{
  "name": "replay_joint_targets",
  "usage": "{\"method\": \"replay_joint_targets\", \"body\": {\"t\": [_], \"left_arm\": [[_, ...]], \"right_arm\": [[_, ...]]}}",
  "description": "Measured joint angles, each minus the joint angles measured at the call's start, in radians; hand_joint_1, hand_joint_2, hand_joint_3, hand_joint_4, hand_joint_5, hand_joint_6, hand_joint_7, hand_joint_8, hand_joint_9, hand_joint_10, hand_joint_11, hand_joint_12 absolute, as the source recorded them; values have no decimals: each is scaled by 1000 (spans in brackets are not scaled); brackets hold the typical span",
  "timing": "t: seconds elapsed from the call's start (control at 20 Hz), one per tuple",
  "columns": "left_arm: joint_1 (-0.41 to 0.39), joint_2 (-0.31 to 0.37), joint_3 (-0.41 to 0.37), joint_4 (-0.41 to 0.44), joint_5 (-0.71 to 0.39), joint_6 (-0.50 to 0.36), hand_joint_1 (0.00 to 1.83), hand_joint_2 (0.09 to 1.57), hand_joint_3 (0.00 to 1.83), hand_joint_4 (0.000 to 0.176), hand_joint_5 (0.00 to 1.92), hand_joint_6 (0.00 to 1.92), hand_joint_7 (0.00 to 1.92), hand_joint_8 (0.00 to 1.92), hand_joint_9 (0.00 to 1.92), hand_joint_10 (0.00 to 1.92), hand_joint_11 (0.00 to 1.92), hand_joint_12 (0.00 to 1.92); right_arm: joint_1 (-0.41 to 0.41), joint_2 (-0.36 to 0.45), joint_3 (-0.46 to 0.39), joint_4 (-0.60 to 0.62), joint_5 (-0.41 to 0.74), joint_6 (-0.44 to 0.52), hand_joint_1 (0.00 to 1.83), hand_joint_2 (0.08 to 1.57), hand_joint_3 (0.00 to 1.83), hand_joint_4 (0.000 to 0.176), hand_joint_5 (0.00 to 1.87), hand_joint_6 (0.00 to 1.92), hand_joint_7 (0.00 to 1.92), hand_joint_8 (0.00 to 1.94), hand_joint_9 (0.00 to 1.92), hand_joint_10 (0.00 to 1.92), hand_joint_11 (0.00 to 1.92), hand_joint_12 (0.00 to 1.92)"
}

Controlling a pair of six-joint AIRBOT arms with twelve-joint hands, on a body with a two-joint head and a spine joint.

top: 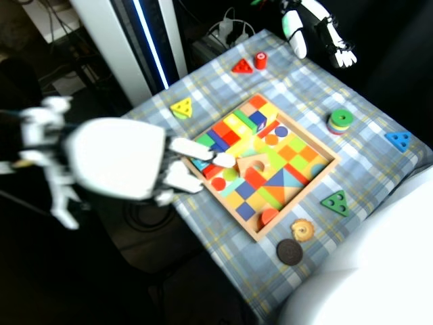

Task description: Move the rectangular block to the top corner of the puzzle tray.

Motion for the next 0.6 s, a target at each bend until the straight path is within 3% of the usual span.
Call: {"method": "replay_joint_targets", "body": {"t": [0.05, 0.1, 0.25, 0.3, 0.5, 0.6], "left_arm": [[0, 0, 0, 0, 2, 0, 670, 1406, 1, 30, 322, 0, 226, 0, 115, 0, 0, 0], [0, 0, 2, -2, 8, 0, 670, 1406, 0, 16, 325, 2, 230, 2, 118, 2, 0, 0], [0, 1, 3, 6, 14, 0, 685, 1407, 0, 22, 333, 3, 236, 3, 126, 5, 0, 0], [0, 1, 3, 10, 18, 0, 662, 1407, 0, 34, 330, 1, 234, 1, 132, 6, 0, 0], [0, 2, 3, 8, 29, 0, 620, 1419, 5, 26, 318, 0, 227, 0, 121, 1, 0, 0], [-2, 6, 3, 10, 38, 0, 650, 1413, 1, 17, 322, 1, 235, 3, 132, 5, 0, 0]], "right_arm": [[18, -11, 9, -82, -11, 49, 1726, 1097, 0, 0, 456, 6, 1369, 1941, 1536, 1921, 1569, 1921], [36, -16, 18, -167, -16, 95, 1771, 1095, 0, 0, 447, 1, 1369, 1941, 1541, 1921, 1583, 1921], [76, -28, 27, -258, -34, 123, 1808, 1088, 0, 0, 464, 6, 1385, 1941, 1537, 1921, 1597, 1921], [93, -37, 28, -309, -40, 135, 1804, 1103, 2, 0, 476, 7, 1360, 1941, 1520, 1921, 1589, 1921], [162, -73, 44, -524, -35, 293, 1730, 1141, 15, 0, 466, 0, 1343, 1941, 1505, 1921, 1576, 1921], [168, -84, 54, -568, -28, 317, 1734, 1160, 17, 0, 449, 1, 1340, 1941, 1521, 1921, 1598, 1921]]}}
